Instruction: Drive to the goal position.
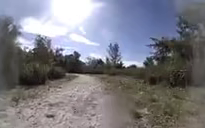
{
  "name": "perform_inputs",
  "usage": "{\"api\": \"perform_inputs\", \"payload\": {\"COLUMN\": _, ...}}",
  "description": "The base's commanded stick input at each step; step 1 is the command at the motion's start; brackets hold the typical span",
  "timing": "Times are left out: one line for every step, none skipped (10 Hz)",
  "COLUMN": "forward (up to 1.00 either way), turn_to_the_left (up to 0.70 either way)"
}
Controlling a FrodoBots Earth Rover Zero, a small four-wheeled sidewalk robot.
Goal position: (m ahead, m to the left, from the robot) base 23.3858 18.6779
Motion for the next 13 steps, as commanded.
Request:
{"api": "perform_inputs", "payload": {"forward": 0.85, "turn_to_the_left": 0.26}}
{"api": "perform_inputs", "payload": {"forward": 0.85, "turn_to_the_left": 0.0}}
{"api": "perform_inputs", "payload": {"forward": 0.85, "turn_to_the_left": 0.0}}
{"api": "perform_inputs", "payload": {"forward": 0.85, "turn_to_the_left": 0.0}}
{"api": "perform_inputs", "payload": {"forward": 0.85, "turn_to_the_left": 0.0}}
{"api": "perform_inputs", "payload": {"forward": 0.85, "turn_to_the_left": 0.0}}
{"api": "perform_inputs", "payload": {"forward": 0.85, "turn_to_the_left": 0.0}}
{"api": "perform_inputs", "payload": {"forward": 0.85, "turn_to_the_left": 0.0}}
{"api": "perform_inputs", "payload": {"forward": 0.85, "turn_to_the_left": 0.0}}
{"api": "perform_inputs", "payload": {"forward": 0.85, "turn_to_the_left": 0.0}}
{"api": "perform_inputs", "payload": {"forward": 0.85, "turn_to_the_left": 0.0}}
{"api": "perform_inputs", "payload": {"forward": 0.85, "turn_to_the_left": 0.0}}
{"api": "perform_inputs", "payload": {"forward": 0.85, "turn_to_the_left": 0.0}}
